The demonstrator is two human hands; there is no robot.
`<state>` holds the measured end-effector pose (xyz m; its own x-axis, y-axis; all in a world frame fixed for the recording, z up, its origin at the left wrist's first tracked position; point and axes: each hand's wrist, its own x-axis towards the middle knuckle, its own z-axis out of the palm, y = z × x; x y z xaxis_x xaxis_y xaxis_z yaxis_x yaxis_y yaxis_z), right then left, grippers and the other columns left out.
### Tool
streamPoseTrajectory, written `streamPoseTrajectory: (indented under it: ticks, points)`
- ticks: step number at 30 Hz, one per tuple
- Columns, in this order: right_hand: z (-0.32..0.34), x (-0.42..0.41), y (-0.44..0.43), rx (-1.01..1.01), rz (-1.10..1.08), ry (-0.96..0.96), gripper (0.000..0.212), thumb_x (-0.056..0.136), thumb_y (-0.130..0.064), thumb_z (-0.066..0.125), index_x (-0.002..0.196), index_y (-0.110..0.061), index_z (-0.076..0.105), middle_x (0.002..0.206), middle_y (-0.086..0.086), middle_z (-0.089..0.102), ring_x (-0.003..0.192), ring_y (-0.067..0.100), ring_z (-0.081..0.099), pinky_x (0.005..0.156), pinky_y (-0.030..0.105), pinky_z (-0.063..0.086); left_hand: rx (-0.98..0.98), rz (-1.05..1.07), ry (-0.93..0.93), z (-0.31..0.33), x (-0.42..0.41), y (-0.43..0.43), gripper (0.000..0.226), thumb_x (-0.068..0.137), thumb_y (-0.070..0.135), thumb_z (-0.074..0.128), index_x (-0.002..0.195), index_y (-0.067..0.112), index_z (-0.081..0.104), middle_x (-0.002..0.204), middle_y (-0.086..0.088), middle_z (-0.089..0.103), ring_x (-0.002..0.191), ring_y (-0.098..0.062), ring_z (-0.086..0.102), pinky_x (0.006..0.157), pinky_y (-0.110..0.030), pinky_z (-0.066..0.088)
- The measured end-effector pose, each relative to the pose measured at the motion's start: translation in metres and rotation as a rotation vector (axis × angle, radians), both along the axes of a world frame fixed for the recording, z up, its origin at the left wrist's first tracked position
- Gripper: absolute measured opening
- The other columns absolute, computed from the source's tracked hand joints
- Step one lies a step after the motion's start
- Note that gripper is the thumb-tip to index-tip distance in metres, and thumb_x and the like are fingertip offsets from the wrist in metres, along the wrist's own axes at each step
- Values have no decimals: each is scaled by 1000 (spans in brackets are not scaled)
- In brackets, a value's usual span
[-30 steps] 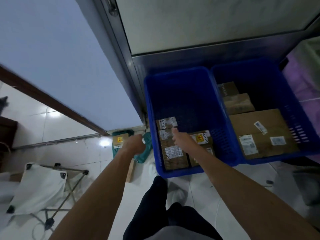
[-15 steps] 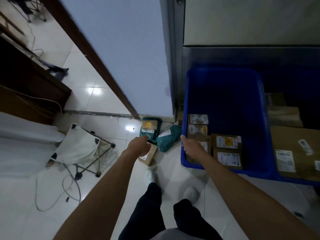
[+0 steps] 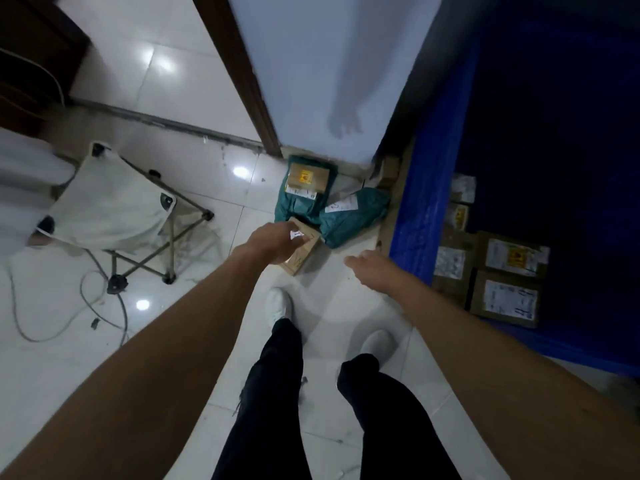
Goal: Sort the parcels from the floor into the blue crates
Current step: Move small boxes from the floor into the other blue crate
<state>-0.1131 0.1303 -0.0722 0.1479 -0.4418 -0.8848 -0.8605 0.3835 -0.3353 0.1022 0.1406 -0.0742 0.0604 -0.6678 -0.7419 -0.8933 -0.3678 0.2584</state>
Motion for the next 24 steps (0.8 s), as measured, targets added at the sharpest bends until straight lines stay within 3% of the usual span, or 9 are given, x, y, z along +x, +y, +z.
streamPoseTrajectory:
  ticks: [3, 7, 12, 15, 19, 22, 24]
  points:
    - [-83, 25, -6, 56, -61, 29, 32, 79, -57, 44, 78, -25, 41, 85, 1, 47, 84, 24, 48, 72, 33, 41, 46, 24, 9, -84, 24, -9, 54, 106, 51, 33, 143, 16, 48, 140, -10, 58, 124, -30, 55, 93, -37, 44]
    - [-185, 61, -6, 138, -100, 54, 51, 93, -49, 45, 125, -11, 56, 116, 10, 61, 111, 30, 61, 93, 43, 50, 127, 106, 15, -204, 58, 1, 61, 106, 53, 23, 147, 13, 44, 144, -12, 55, 127, -32, 53, 103, -42, 45]
    - [-312, 87, 6, 256, -154, 118, 67, 86, -50, 50, 144, -18, 43, 136, 12, 57, 119, 33, 59, 98, 45, 52, 113, 191, 54, -335, 87, 18, 50, 107, 41, 23, 146, 19, 47, 145, -13, 54, 126, -33, 54, 103, -42, 45]
    - [-372, 107, 2, 279, -258, 83, 58, 94, -41, 54, 144, -15, 42, 134, 13, 57, 117, 32, 59, 90, 43, 53, 43, 294, 86, -399, 96, 27, 54, 105, 46, 28, 151, 21, 41, 150, -9, 50, 131, -32, 51, 108, -45, 44]
    - [-422, 132, -5, 310, -381, -13, 55, 97, -42, 55, 146, -19, 44, 139, 4, 53, 123, 25, 54, 85, 36, 47, 62, 411, 114, -456, 101, 28, 62, 98, 49, 38, 148, 14, 36, 146, -11, 51, 122, -33, 57, 99, -49, 52]
    - [-436, 145, -3, 387, -612, -161, 39, 97, -47, 56, 134, -33, 51, 124, -4, 63, 120, 20, 56, 89, 35, 45, 139, 530, 168, -473, 102, 25, 55, 94, 39, 48, 142, 15, 38, 136, -9, 58, 111, -30, 62, 88, -45, 59]
    - [-434, 147, -3, 382, -720, -212, 22, 99, -46, 53, 118, -34, 56, 105, -9, 67, 102, 15, 61, 84, 32, 46, 164, 576, 180, -475, 102, 27, 52, 95, 34, 51, 141, 15, 39, 134, -8, 58, 109, -29, 64, 85, -43, 61]
